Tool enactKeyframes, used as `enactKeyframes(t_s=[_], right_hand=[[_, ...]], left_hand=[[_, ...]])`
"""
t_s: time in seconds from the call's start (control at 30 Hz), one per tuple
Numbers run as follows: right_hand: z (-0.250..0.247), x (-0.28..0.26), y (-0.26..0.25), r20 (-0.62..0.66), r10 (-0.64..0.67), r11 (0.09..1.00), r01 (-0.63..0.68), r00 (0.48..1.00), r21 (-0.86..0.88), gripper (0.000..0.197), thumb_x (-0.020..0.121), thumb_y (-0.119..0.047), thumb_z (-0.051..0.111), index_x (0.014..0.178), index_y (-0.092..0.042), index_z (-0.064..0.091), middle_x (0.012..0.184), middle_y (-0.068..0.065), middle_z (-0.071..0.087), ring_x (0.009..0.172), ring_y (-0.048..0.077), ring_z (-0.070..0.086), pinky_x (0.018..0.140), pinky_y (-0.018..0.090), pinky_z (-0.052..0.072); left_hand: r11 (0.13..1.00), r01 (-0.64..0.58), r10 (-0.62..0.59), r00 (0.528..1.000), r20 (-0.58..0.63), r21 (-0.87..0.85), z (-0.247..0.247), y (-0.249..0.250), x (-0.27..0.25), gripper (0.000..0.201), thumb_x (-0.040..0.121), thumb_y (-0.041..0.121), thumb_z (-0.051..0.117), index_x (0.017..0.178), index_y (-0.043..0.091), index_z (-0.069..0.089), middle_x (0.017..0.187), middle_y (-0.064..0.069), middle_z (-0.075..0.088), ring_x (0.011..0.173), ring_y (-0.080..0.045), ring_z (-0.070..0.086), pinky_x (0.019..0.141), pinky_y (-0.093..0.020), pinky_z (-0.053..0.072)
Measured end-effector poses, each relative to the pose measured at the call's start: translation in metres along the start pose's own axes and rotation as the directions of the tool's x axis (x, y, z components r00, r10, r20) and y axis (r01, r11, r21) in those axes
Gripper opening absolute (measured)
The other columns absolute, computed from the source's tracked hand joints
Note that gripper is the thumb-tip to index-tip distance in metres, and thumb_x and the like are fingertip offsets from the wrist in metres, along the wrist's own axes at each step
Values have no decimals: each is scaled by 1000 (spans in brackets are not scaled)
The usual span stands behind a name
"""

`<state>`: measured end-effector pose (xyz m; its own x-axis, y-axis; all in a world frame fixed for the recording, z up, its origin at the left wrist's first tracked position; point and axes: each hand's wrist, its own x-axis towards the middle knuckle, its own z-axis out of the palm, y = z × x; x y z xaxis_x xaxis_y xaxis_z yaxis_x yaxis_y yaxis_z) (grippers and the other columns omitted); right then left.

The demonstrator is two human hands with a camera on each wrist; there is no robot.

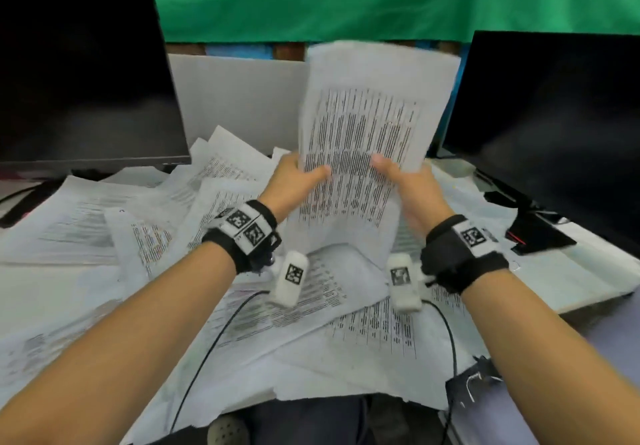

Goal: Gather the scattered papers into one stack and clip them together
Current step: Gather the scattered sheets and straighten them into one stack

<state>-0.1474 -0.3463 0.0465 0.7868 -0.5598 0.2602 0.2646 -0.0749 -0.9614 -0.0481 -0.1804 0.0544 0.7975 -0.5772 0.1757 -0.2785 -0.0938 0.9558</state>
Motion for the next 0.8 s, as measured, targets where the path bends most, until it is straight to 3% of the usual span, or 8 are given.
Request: enactKeyframes(t_s=[0.07,0.17,0.23,0.3,0.4,0.5,0.7,0.8], right_hand=[[-2,8,2,13,24,996,-25,1000,86,38,86,-21,73,123,-21,63,125,-1,68,117,16,63,101,38,50],[-12,5,31,131,297,955,-295,946,-40,59,78,-21,79,132,-11,57,128,8,66,116,25,64,99,44,51],[-16,1,45,94,395,916,-383,914,-121,78,64,-28,90,132,-10,56,128,9,65,112,25,66,98,45,52],[-8,2,42,-25,299,953,-300,954,-51,56,72,-27,85,122,-14,62,117,5,72,102,20,71,88,39,58],[25,2,26,-38,189,977,-192,981,-96,32,86,-25,73,116,-18,67,110,2,74,99,17,72,85,34,57],[64,1,33,13,225,959,-219,974,-182,37,93,-20,65,128,-7,60,120,8,69,108,23,67,93,37,54],[130,4,72,44,431,841,-383,901,-383,35,97,-12,52,131,0,54,126,21,62,115,40,60,98,49,50],[141,16,110,38,461,746,-365,886,-557,50,87,-18,59,134,-2,50,117,18,65,105,35,64,93,48,55]], left_hand=[[988,60,-53,997,51,-140,0,-6,4,18,90,22,62,104,23,50,104,13,56,100,-5,53,95,-25,36],[981,175,-195,914,355,88,-3,-29,1,55,85,28,66,134,14,46,132,-1,56,120,-19,52,109,-41,36],[980,146,-173,958,228,134,-6,-44,4,46,89,20,63,131,8,49,127,-7,60,112,-21,58,105,-43,42],[997,77,-76,997,34,-13,-15,-47,6,39,89,23,64,124,7,55,117,-6,65,103,-20,63,96,-40,50],[997,27,-44,963,-267,-70,-46,-54,9,27,91,29,59,110,10,62,97,-2,69,83,-14,67,72,-28,57],[989,146,-124,903,-413,24,-82,-73,12,27,94,24,50,107,7,66,99,-15,70,93,-31,67,86,-46,54],[815,466,-288,842,-456,345,-126,-108,11,36,98,4,35,129,-5,49,128,-21,54,119,-38,50,94,-36,41],[637,608,-414,789,-454,475,-133,-124,9,42,99,10,35,138,-5,34,143,-25,37,132,-40,36,109,-43,32]])
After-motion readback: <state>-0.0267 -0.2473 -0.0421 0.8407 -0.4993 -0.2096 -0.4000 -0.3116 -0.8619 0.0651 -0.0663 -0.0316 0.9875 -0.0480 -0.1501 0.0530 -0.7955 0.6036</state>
